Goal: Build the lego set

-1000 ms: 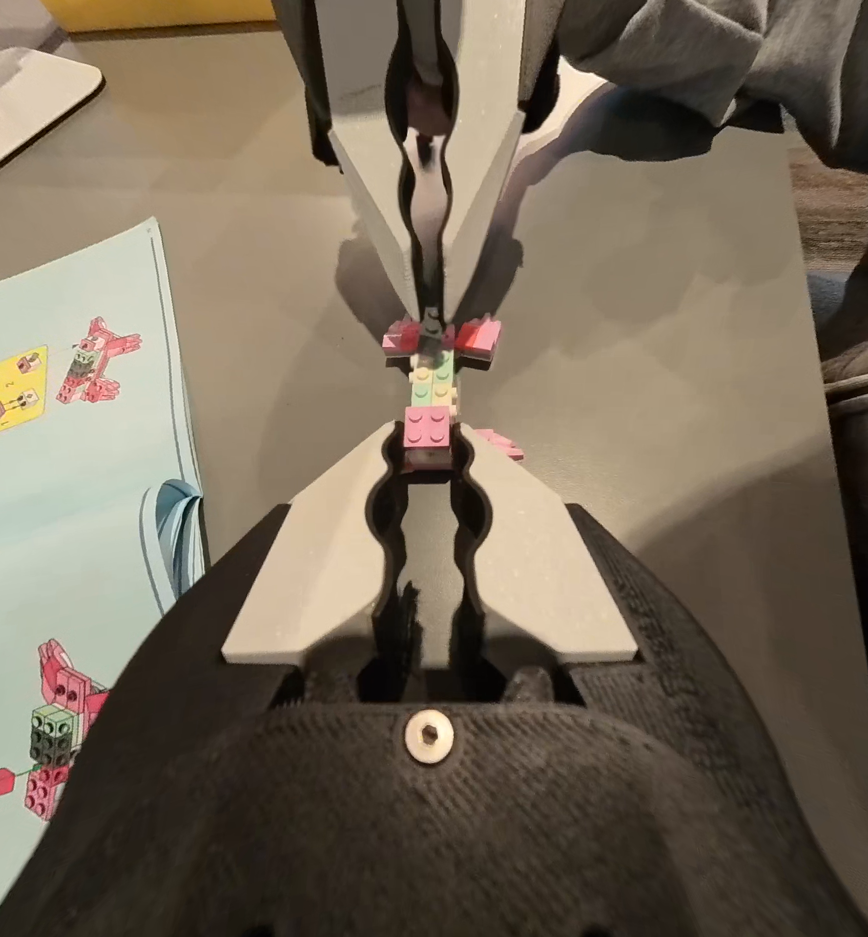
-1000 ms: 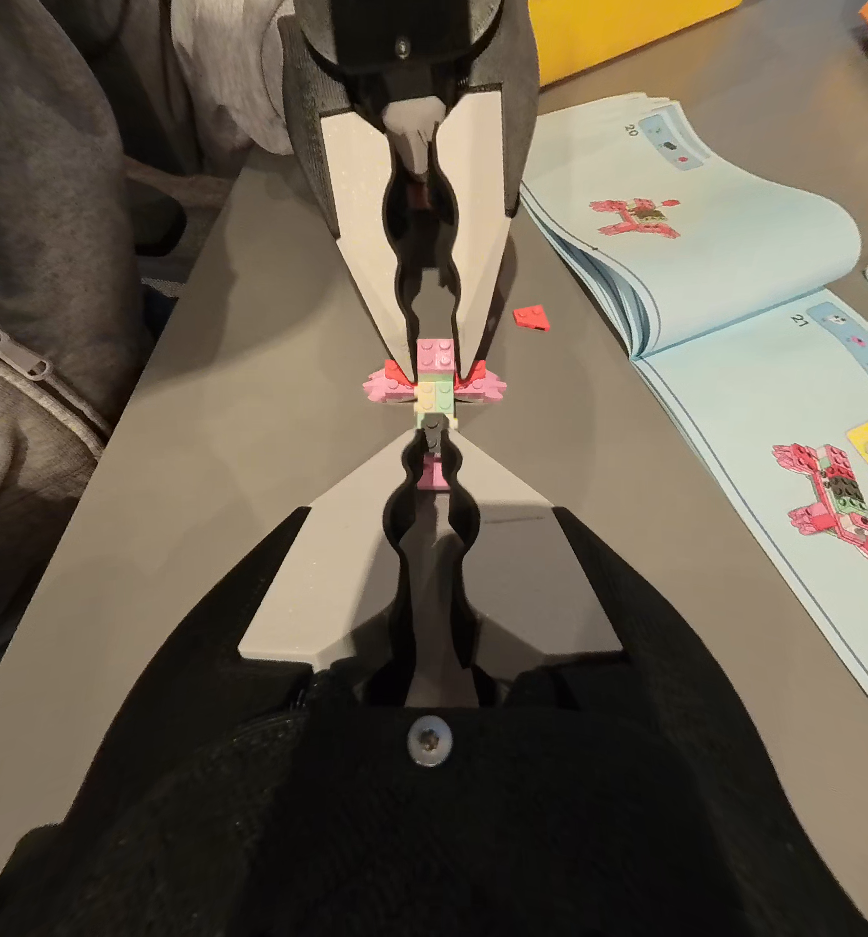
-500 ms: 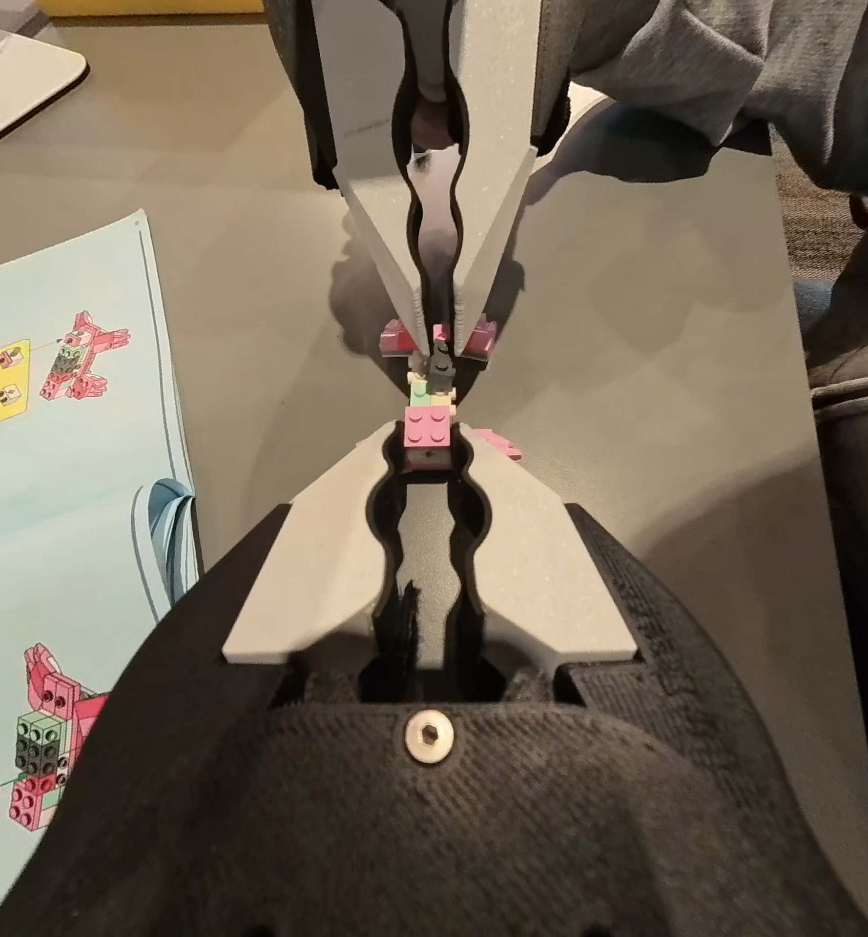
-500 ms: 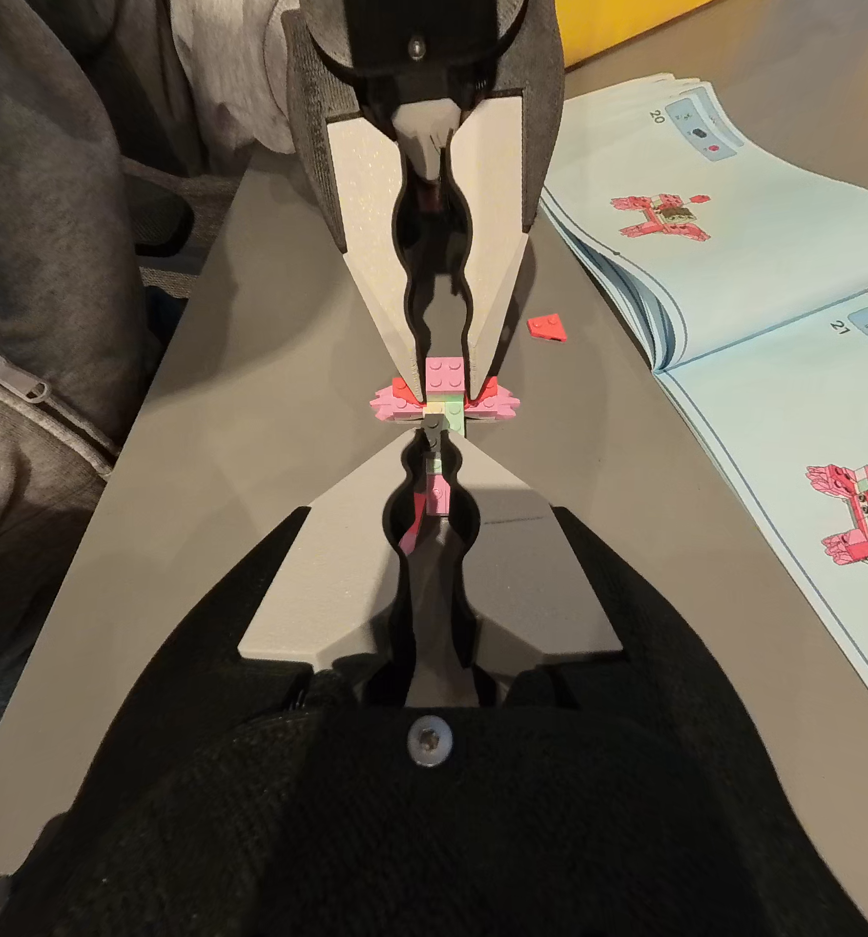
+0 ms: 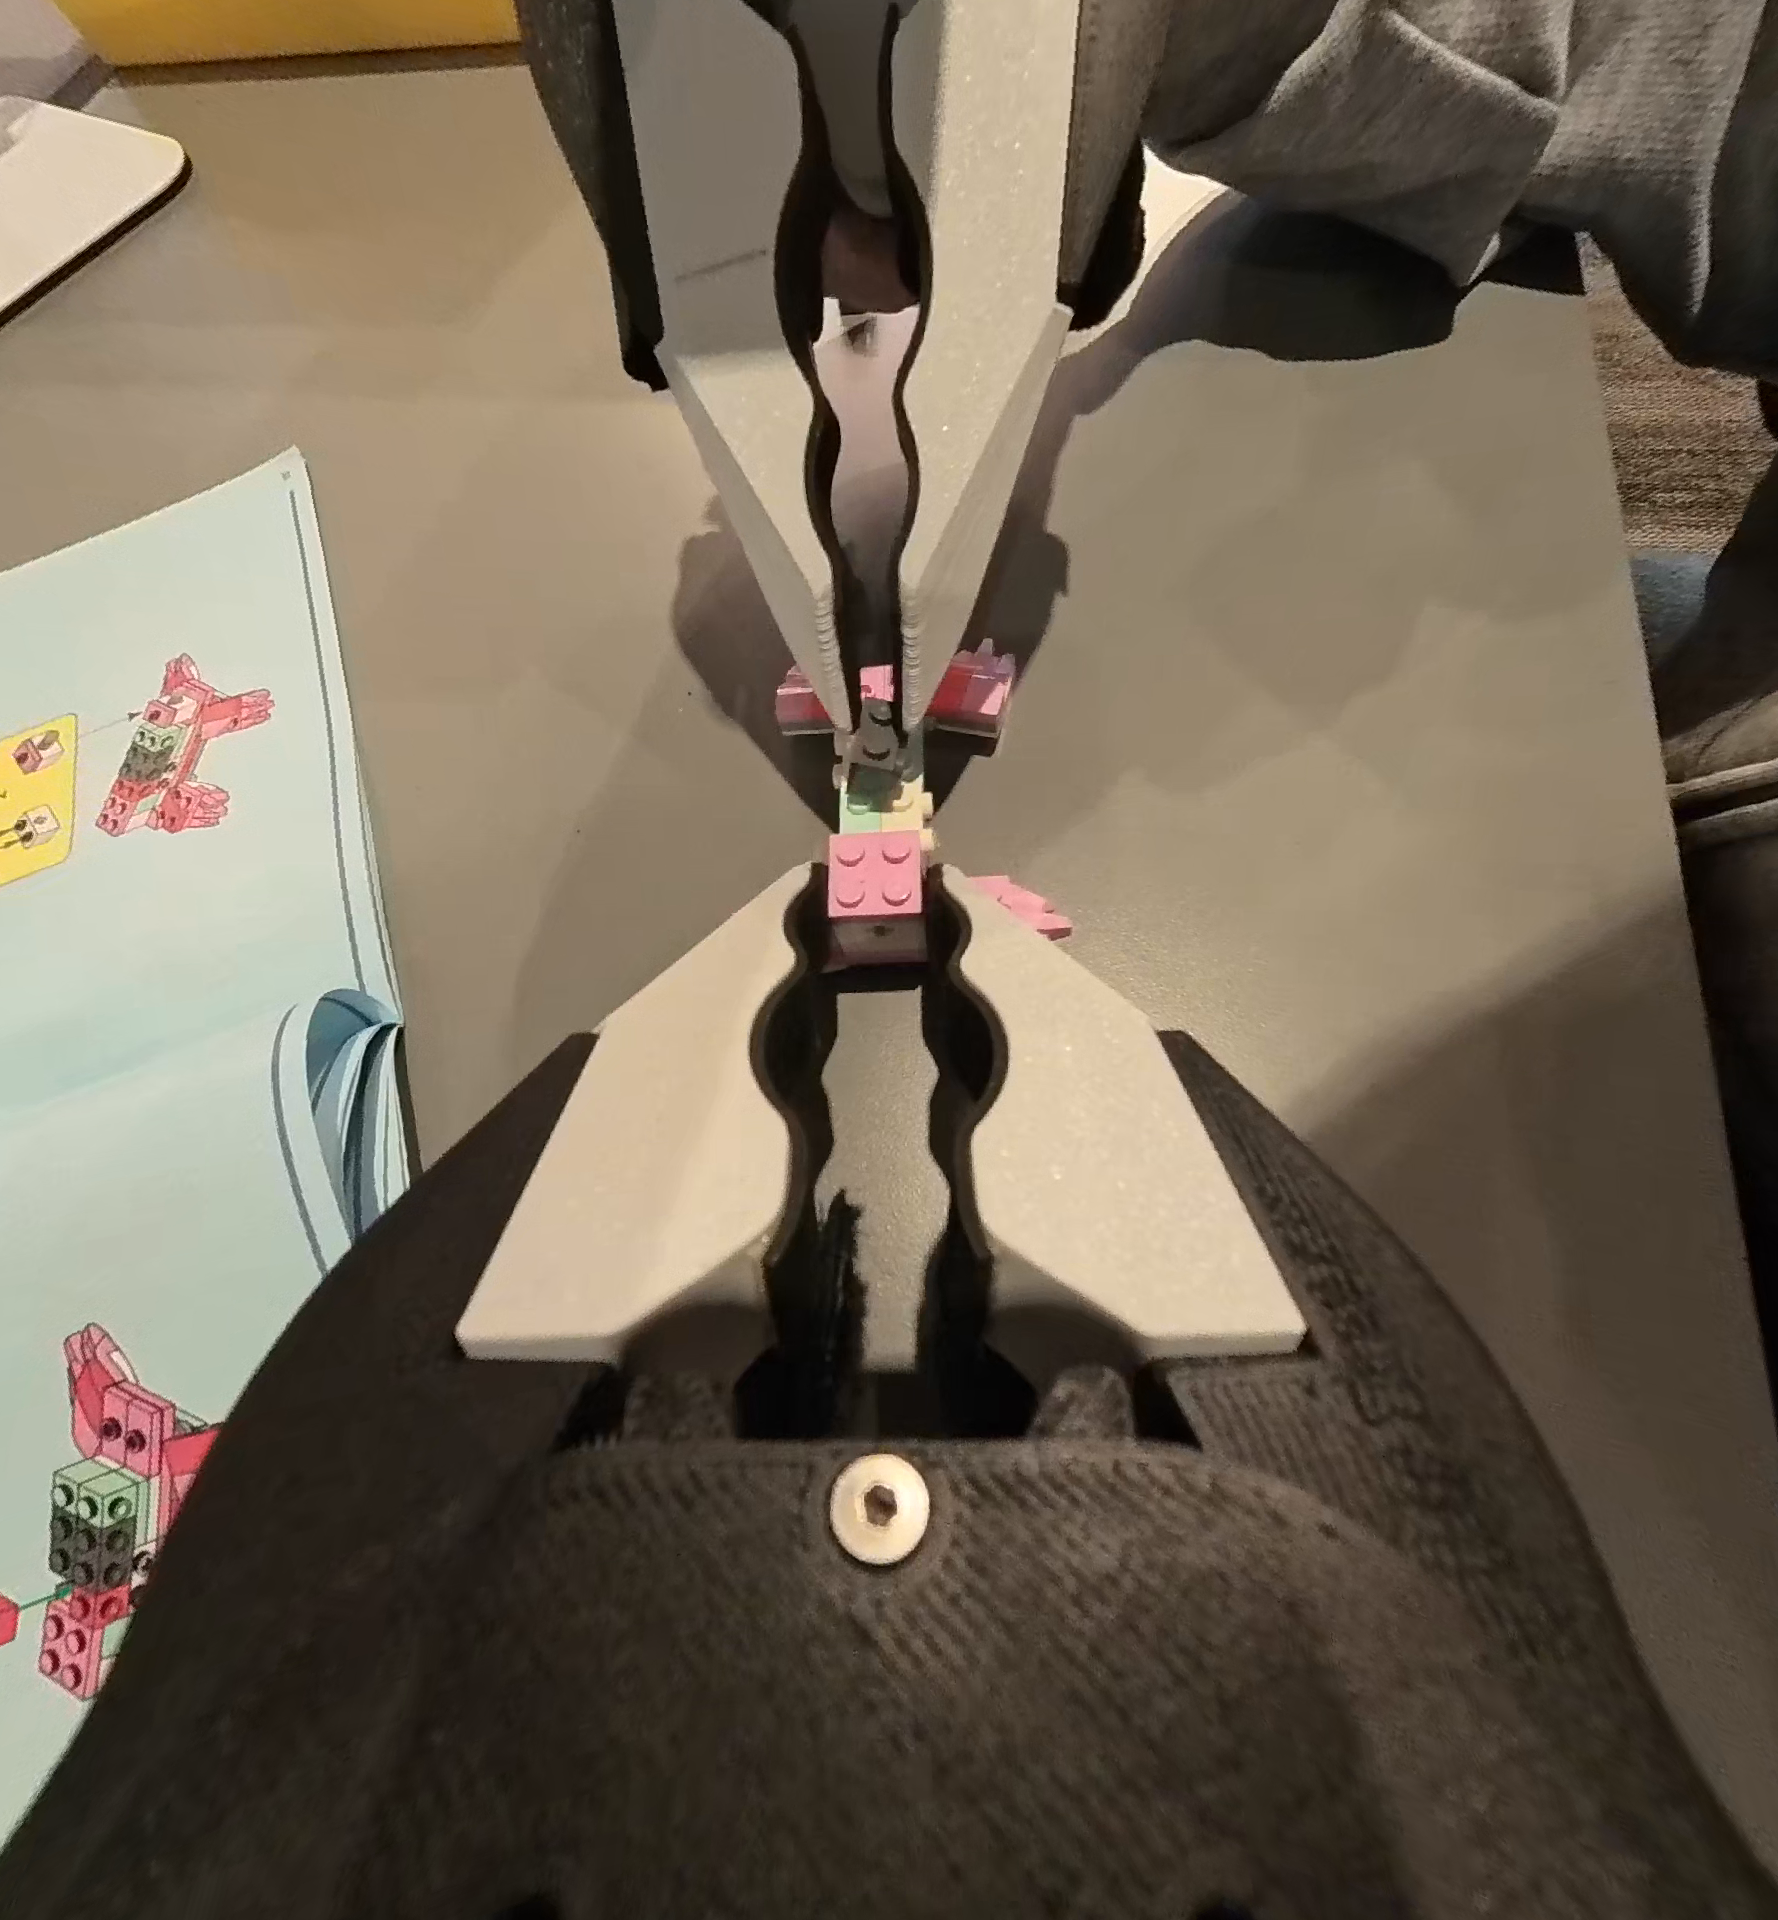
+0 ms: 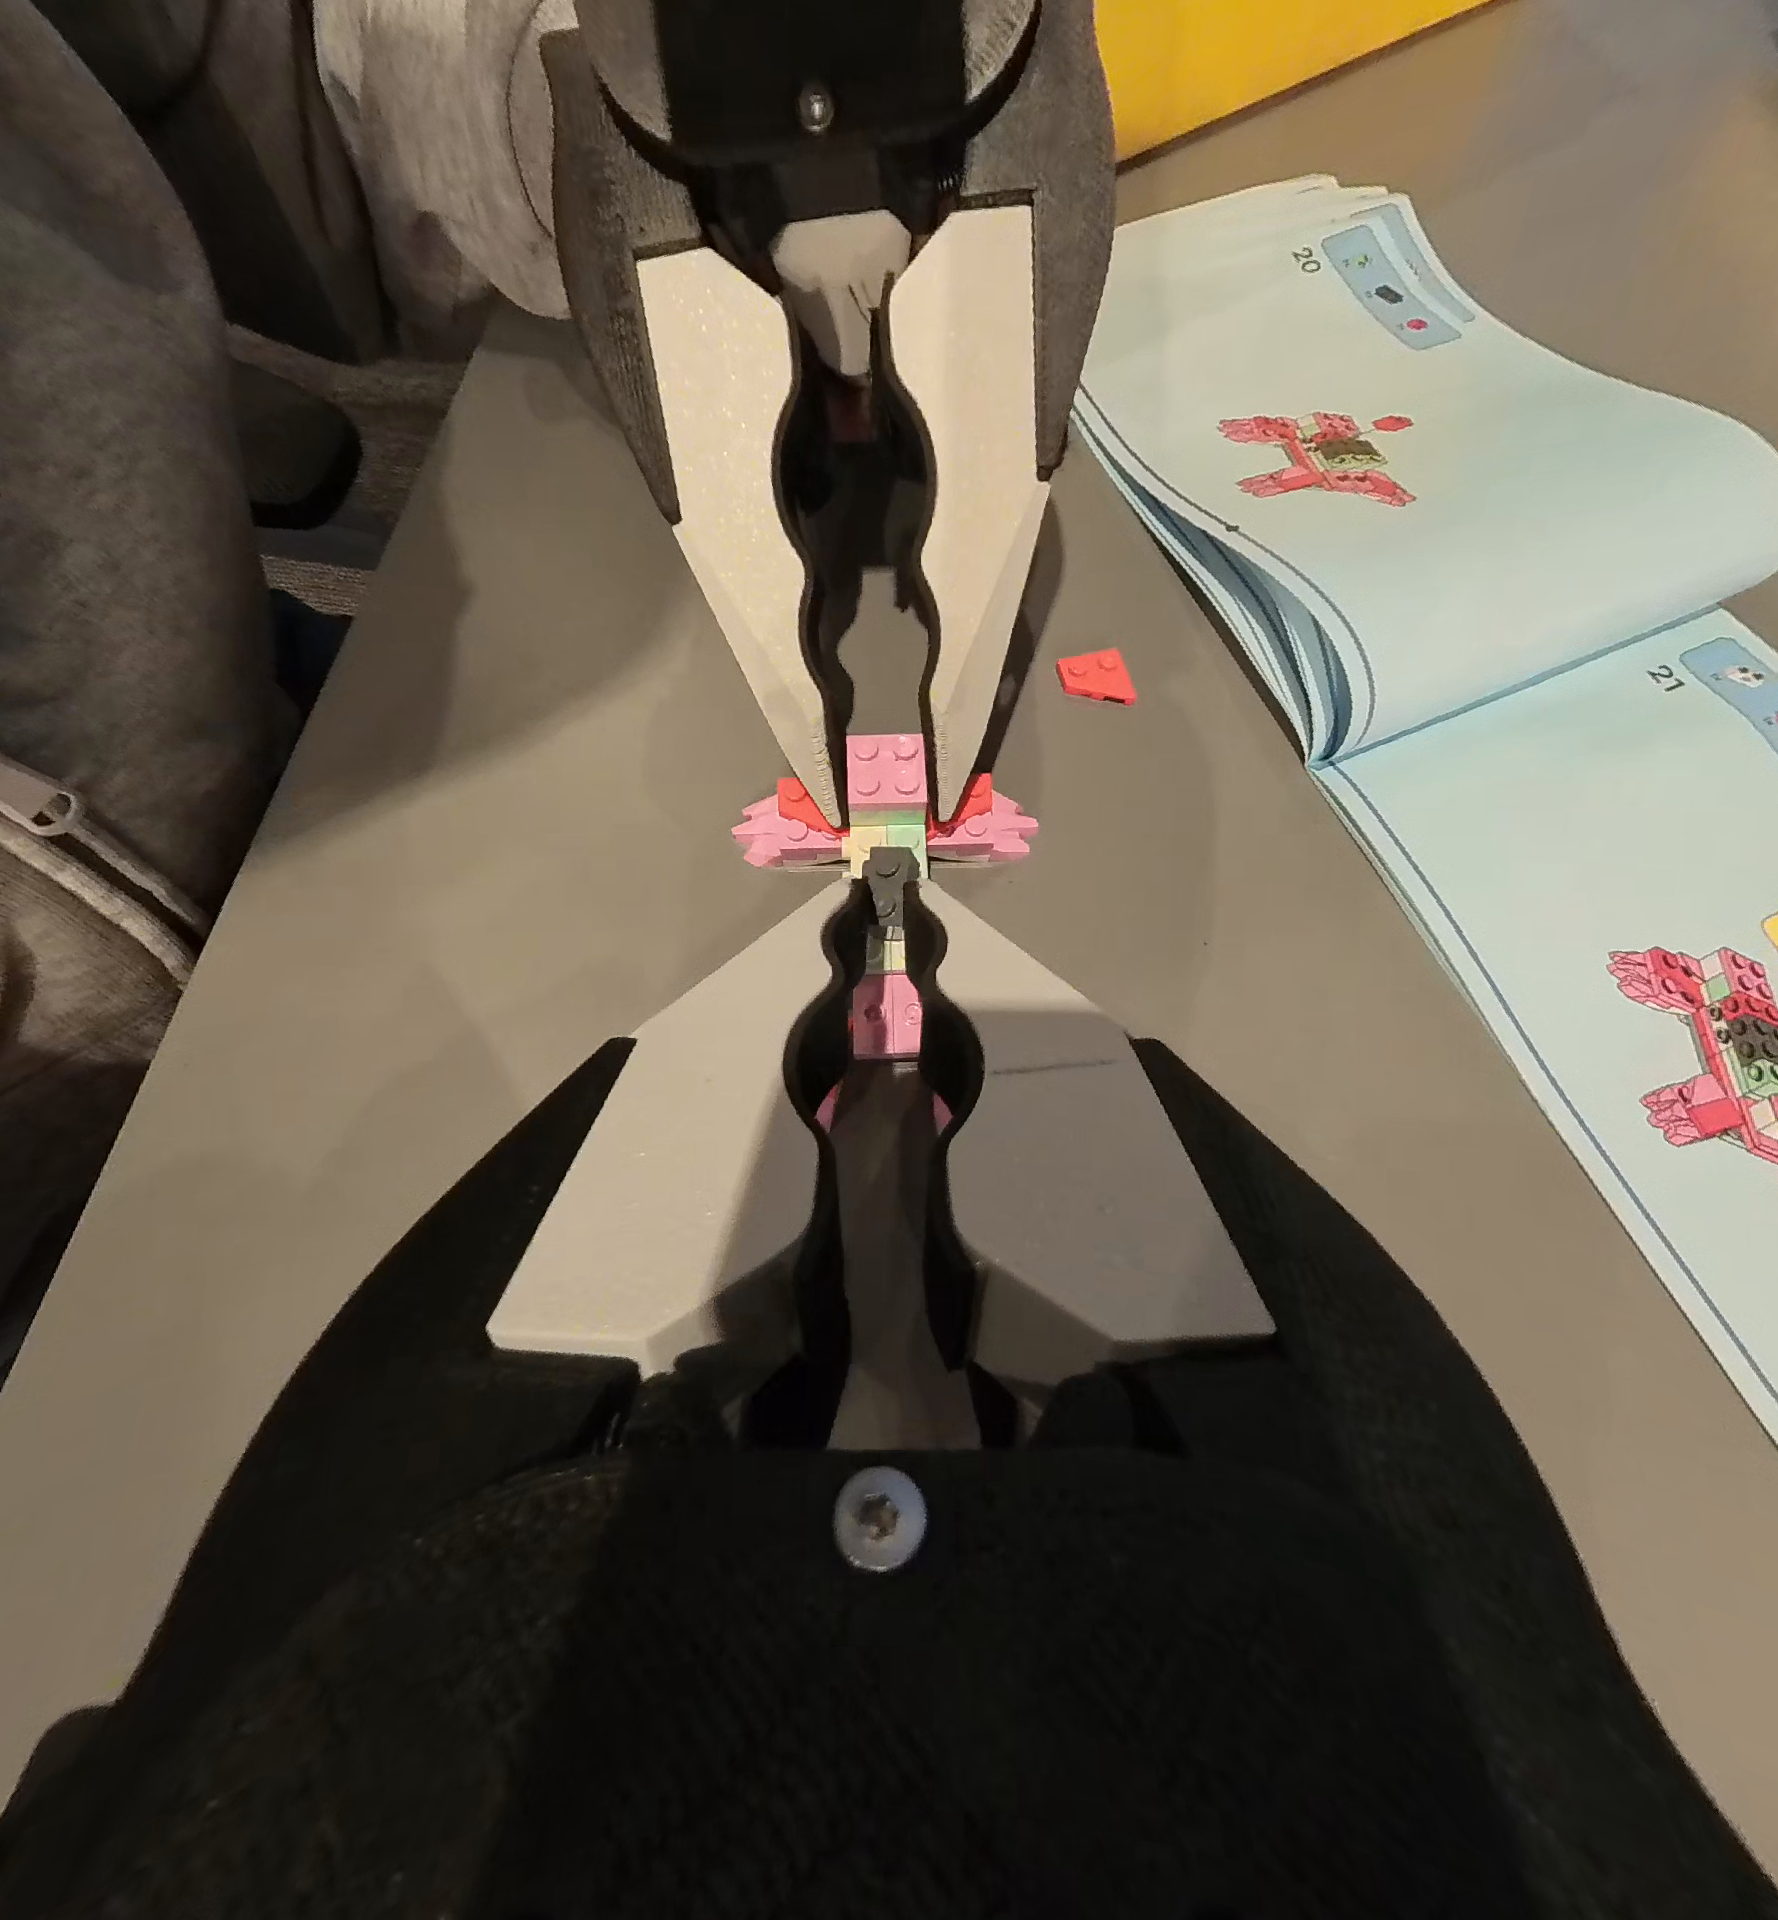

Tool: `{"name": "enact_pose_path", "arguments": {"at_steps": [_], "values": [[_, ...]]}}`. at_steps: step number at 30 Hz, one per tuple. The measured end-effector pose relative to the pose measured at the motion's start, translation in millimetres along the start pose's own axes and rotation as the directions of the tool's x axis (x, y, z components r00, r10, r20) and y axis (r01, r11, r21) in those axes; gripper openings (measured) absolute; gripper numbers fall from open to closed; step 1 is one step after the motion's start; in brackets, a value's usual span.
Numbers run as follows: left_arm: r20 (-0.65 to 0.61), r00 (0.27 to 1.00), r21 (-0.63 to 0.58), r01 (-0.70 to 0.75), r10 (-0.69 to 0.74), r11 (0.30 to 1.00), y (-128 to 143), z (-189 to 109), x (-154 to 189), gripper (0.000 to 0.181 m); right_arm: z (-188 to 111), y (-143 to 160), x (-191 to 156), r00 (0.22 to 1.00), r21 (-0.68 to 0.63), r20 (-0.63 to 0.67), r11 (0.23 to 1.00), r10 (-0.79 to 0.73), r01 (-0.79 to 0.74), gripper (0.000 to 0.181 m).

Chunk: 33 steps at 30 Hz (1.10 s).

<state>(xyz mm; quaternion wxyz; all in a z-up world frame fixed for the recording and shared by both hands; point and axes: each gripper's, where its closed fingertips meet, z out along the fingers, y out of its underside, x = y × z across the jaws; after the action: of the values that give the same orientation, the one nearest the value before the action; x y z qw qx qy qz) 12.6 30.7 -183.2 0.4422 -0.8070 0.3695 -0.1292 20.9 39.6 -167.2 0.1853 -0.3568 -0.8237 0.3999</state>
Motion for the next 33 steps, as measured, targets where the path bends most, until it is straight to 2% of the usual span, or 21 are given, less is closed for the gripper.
{"name": "enact_pose_path", "arguments": {"at_steps": [23,29,33], "values": [[-0.014,1.0,0.001,0.005,-0.005,1.0,-0.6,-0.2,1.4,0.019,-0.1,-0.3,-0.4,1.0,0.012,0.0,1.0,0.002,-0.002,0.004],[-0.024,1.0,0.001,0.016,-0.016,1.0,-0.6,-0.3,1.6,0.021,0.0,-0.6,0.7,0.993,0.047,0.052,0.993,0.106,-0.108,0.004],[-0.029,0.999,0.001,0.015,-0.015,1.0,-0.6,-0.2,2.4,0.02,0.7,-1.3,-1.3,0.991,0.049,0.069,0.992,0.111,-0.115,0.004]]}}
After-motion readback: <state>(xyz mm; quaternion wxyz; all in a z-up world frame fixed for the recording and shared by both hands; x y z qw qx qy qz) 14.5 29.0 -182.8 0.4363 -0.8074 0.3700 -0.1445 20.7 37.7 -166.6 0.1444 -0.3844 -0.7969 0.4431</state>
